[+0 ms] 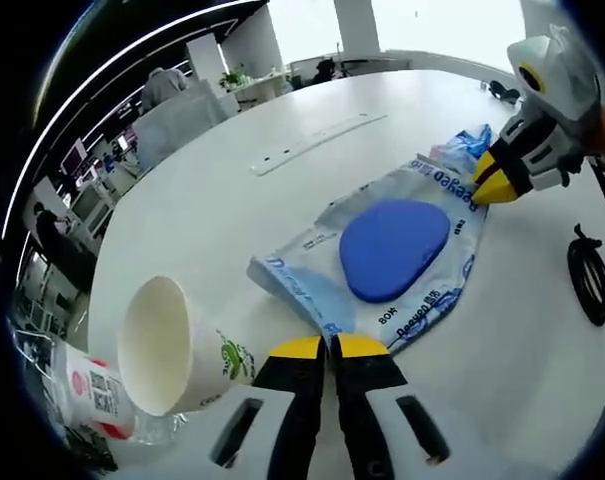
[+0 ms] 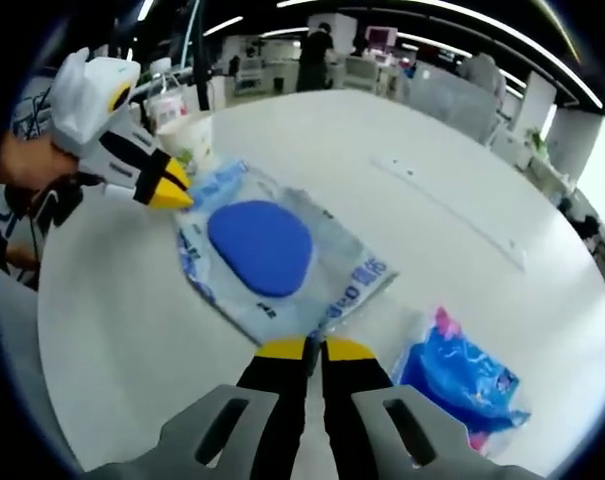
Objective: Arrange the tabletop items into an orderly group along one side of the table until the central work area is clear of visible clutter.
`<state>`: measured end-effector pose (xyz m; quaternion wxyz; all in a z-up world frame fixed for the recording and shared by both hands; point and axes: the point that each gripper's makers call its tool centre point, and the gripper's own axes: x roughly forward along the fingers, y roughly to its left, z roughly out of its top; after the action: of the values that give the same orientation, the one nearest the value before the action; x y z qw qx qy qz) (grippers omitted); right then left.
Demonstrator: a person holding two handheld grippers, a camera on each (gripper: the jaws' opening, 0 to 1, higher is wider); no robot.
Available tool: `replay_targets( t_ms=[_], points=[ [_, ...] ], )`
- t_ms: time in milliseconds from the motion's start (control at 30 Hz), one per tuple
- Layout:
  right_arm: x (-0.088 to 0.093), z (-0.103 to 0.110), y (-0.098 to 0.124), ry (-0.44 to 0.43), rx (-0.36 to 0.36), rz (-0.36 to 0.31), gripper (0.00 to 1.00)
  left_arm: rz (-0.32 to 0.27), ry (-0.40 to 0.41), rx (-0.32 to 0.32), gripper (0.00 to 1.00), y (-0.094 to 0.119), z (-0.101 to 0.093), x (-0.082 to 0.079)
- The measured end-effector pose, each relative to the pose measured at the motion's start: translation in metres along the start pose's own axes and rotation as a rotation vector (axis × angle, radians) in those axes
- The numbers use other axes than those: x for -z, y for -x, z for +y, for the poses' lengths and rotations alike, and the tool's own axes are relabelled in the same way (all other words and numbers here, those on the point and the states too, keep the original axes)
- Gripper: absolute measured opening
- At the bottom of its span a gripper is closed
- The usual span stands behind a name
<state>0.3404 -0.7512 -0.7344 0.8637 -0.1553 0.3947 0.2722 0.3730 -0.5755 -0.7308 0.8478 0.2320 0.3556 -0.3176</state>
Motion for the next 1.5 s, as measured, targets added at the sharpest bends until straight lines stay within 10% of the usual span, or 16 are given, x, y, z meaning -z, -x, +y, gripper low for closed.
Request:
replay_targets(
  t_ms=[1500],
  points=[
    [0.0017, -0.0005, 0.0018, 0.009, 0.036, 0.02, 0.09, -0.018, -0.099, -0.051, 0.11, -0.0007, 0.0074, -0.007]
  ],
)
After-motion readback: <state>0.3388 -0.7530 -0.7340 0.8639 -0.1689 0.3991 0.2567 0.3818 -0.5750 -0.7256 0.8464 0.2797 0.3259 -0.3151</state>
